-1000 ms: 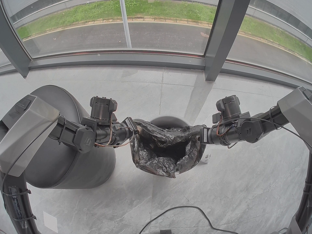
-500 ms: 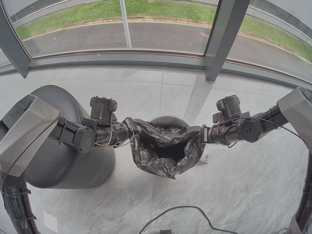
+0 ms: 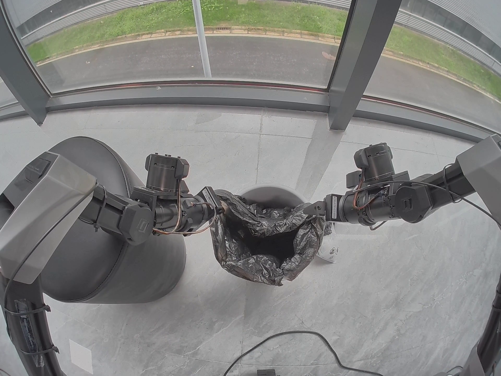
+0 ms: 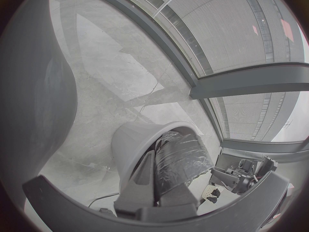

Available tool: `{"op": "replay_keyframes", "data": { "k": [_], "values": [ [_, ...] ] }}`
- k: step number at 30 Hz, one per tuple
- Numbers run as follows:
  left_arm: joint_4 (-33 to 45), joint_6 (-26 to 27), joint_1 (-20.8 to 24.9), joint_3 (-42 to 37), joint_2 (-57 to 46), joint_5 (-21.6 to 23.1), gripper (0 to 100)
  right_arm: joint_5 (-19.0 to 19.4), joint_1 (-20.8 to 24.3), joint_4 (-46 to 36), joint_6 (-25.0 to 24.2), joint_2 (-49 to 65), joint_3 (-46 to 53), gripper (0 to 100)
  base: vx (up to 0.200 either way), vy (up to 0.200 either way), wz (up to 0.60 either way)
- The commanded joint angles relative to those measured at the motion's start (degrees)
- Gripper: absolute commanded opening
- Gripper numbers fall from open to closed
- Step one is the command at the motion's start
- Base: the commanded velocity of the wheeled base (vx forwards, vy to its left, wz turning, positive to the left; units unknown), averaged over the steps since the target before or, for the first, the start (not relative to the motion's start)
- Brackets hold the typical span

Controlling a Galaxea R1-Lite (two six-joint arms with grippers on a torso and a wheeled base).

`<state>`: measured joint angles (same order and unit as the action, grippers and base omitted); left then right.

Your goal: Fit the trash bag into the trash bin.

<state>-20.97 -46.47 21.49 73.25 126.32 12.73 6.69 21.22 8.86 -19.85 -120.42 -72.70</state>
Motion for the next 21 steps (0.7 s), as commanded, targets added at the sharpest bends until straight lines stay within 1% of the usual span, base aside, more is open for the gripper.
{"op": "replay_keyframes", "data": {
  "k": [1, 5, 8, 12, 21],
  "values": [
    [0.0, 0.2, 0.0, 0.3, 0.1, 0.0, 0, 0.1, 1.0, 0.0, 0.3, 2.9, -0.4, 100, 0.0, 0.0, 0.0],
    [0.0, 0.3, 0.4, -0.1, -0.2, -0.2, 0, 0.0, 3.5, 0.0, 0.0, 3.3, -0.2, 100, 0.0, 0.0, 0.0],
    [0.0, 1.2, 1.0, -0.4, -0.5, -0.4, 0, 0.0, 3.8, 0.0, -0.1, 3.1, -0.2, 100, 0.0, 0.0, 0.0],
    [0.0, 2.3, 1.5, -0.4, -0.3, -2.4, 0, 0.0, 3.8, 0.0, -0.1, 3.1, -0.1, 100, 0.0, 0.0, 0.0],
    [0.0, 2.8, 1.5, -0.4, -0.3, -2.6, 0, 0.0, 3.7, 0.0, -0.2, 2.8, 0.1, 100, 0.0, -0.2, 0.0]
  ]
}}
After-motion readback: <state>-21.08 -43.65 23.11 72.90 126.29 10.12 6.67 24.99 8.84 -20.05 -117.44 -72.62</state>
